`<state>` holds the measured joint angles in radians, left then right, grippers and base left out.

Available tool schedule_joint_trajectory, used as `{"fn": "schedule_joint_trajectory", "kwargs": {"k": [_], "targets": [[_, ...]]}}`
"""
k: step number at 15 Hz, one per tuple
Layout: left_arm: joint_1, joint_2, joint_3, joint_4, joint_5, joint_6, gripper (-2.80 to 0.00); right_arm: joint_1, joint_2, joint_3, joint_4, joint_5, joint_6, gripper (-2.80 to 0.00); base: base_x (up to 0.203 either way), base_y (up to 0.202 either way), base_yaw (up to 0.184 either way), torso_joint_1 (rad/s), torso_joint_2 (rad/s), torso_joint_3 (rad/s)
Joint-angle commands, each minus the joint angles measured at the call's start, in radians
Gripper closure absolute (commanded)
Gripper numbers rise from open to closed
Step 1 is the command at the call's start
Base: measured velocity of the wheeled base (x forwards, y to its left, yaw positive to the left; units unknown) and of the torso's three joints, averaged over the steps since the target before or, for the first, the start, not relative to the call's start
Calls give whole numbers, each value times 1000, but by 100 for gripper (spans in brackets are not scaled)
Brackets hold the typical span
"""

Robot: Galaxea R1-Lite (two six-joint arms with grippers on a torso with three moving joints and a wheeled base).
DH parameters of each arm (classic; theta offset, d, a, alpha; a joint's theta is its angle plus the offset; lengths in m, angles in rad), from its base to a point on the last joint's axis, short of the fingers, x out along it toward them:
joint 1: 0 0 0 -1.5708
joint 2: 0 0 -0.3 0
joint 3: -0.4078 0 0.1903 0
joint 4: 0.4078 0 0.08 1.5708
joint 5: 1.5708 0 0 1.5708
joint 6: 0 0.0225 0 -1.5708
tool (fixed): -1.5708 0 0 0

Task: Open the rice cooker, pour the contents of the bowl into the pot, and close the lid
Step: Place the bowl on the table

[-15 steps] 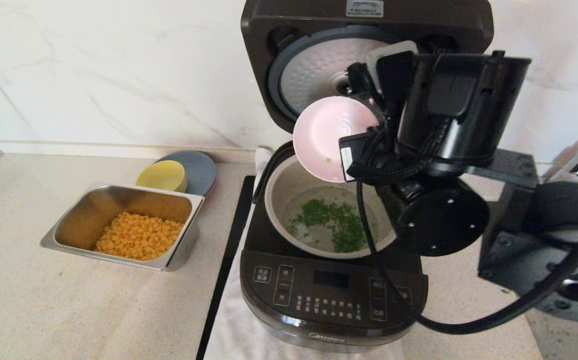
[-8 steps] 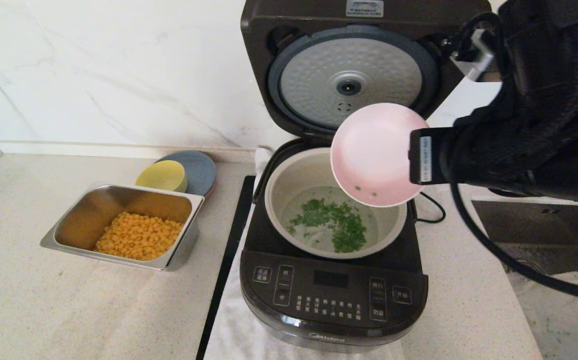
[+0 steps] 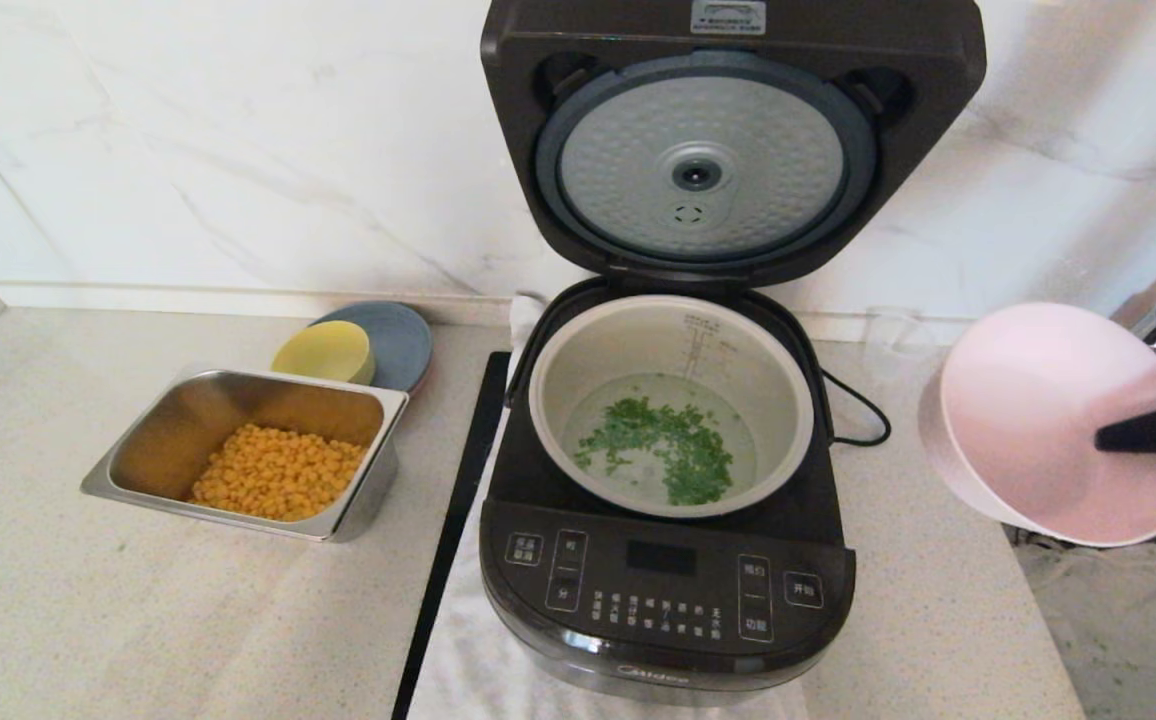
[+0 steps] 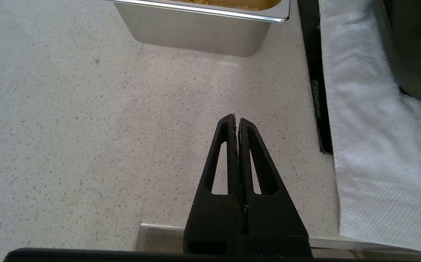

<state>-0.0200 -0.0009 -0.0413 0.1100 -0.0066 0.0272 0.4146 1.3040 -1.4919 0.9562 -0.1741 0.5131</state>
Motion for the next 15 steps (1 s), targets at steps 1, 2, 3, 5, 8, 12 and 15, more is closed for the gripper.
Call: {"fn": "schedule_joint_trajectory", "kwargs": {"k": [1, 2, 3, 5, 8, 12, 15], "targets": [[0, -1, 0, 0, 0, 0, 0, -141, -90, 157, 16, 59, -14, 0, 0, 0, 0, 0, 0, 0], [0, -1, 0, 0, 0, 0, 0, -188, -103, 224, 15, 82, -25, 0, 0, 0, 0, 0, 0, 0], [0, -1, 0, 0, 0, 0, 0, -231, -112, 296, 3, 111, -33, 0, 0, 0, 0, 0, 0, 0], [0, -1, 0, 0, -1, 0, 0, -293, -118, 446, -93, 163, -48, 0, 0, 0, 0, 0, 0, 0], [0, -1, 0, 0, 0, 0, 0, -335, -81, 695, -366, 215, -70, 0, 0, 0, 0, 0, 0, 0], [0, -1, 0, 0, 0, 0, 0, -435, 82, 829, -609, 299, -80, 0, 0, 0, 0, 0, 0, 0], [0, -1, 0, 0, 0, 0, 0, -473, 205, 839, -701, 320, -80, 0, 0, 0, 0, 0, 0, 0]]}}
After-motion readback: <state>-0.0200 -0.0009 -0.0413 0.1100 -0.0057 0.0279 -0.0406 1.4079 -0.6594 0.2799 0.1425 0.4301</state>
